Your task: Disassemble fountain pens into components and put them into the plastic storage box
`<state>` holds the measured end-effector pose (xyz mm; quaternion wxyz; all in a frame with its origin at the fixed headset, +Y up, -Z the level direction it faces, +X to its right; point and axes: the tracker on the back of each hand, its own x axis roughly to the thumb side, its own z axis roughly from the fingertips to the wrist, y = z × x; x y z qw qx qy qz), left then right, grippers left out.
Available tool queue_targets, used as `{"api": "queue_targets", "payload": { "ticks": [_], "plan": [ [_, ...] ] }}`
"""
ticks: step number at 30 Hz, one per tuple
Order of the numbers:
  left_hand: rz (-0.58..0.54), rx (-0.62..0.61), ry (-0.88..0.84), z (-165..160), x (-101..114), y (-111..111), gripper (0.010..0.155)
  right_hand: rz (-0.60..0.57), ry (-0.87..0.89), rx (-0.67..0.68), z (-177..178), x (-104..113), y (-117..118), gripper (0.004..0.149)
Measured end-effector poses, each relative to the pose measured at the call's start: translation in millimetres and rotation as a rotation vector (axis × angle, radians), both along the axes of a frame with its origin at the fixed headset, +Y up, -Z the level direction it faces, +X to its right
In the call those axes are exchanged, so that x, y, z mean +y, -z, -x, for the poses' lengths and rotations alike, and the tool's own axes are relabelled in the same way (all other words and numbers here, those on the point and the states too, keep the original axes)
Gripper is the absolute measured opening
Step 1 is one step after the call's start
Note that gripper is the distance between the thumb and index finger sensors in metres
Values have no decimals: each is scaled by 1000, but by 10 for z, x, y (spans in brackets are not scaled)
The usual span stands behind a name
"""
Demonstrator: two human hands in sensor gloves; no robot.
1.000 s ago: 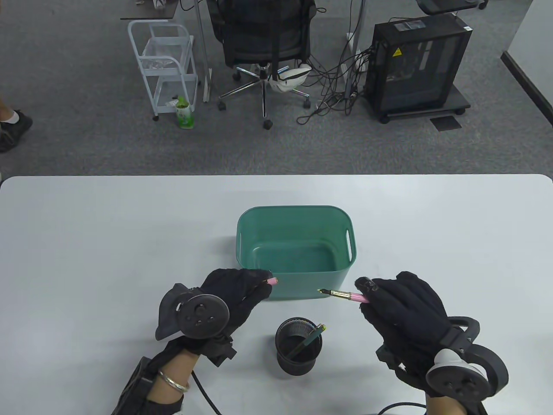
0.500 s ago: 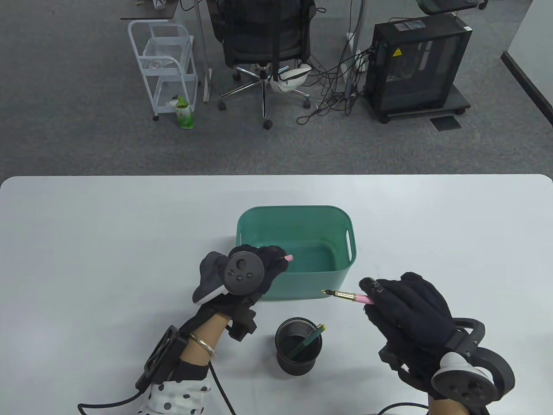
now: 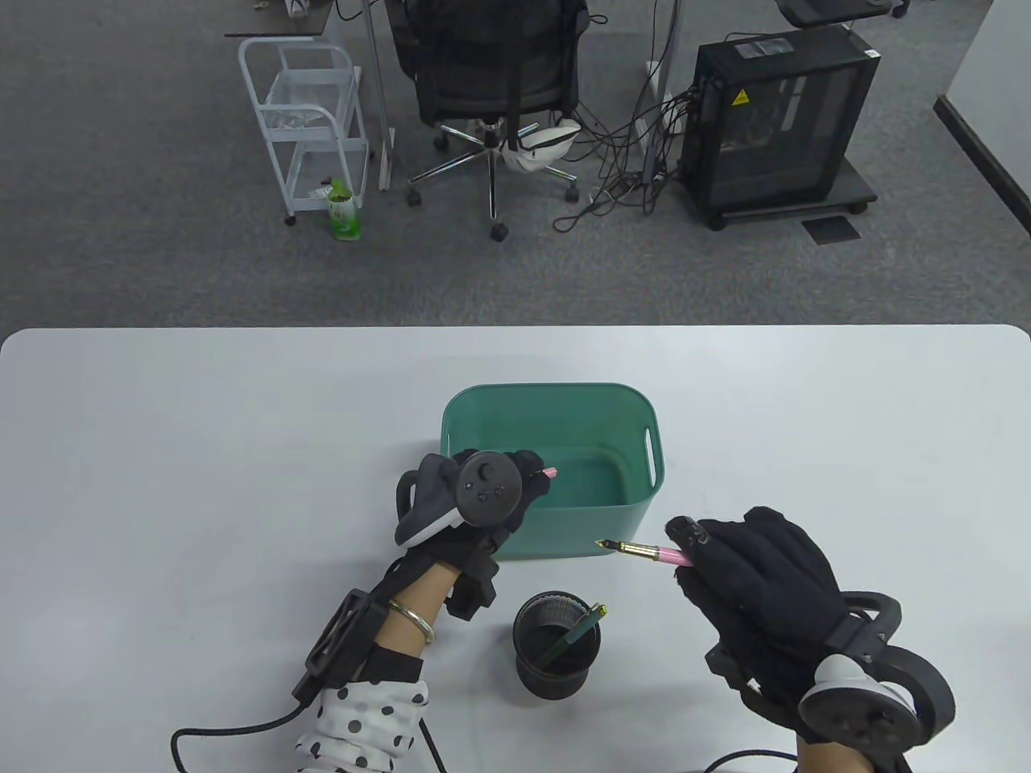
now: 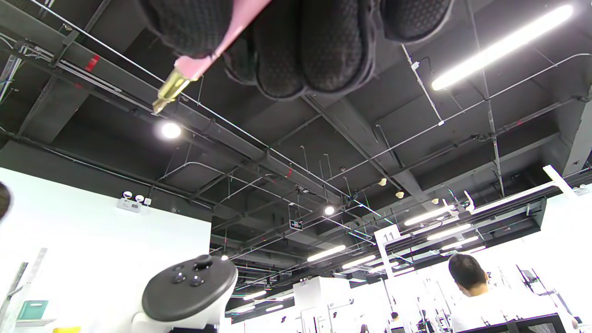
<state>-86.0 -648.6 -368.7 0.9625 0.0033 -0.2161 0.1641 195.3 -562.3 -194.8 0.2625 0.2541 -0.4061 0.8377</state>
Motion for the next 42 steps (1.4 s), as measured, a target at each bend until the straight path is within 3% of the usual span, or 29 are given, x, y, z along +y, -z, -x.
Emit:
{"api": "queue_targets", "payload": {
  "ticks": [26, 34, 42],
  "plan": [
    [-15, 10, 2, 12, 4, -29, 50, 9, -25, -4, 45, -14, 23, 44],
    [-111, -32, -33, 64, 170, -250, 58, 15, -35, -4, 66, -25, 39, 44],
    [-239, -60, -40, 149, 315, -606, 63, 27, -66, -14, 124, -64, 78, 44]
  ]
}}
